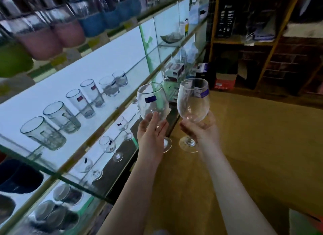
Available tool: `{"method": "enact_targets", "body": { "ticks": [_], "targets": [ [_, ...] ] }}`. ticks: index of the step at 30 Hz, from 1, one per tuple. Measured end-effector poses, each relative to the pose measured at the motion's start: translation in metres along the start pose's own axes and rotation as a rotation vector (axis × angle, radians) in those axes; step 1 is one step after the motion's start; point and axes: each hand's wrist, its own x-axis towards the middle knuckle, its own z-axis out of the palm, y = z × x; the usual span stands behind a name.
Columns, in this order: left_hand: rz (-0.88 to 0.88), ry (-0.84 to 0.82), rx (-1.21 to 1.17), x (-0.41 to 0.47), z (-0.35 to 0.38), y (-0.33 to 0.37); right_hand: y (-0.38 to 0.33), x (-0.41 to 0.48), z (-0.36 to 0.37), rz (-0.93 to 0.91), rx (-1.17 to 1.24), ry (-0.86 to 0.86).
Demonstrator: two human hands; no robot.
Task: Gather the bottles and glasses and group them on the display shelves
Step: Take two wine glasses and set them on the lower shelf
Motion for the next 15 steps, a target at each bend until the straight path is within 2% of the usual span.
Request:
{"method": "enact_targets", "body": {
  "ticks": [2,5,9,15],
  "targets": [
    [0.116,0.051,0.148,0.01,0.012,0.001,0.0,0.021,0.0,0.004,-0.022,0.004],
    [0.134,0.085,0.203,0.035,0.019,0.001,-0.001,0.051,0.003,0.01,-0.051,-0.014],
    [0.134,0.108,0.138,0.095,0.03,0.003,-0.001,0.108,0.017,0.039,-0.063,-0.034],
    [0.099,0.105,0.041,0.189,0.059,0.017,-0.016,0.199,0.052,-0.003,-0.214,-0.034]
  ]
}}
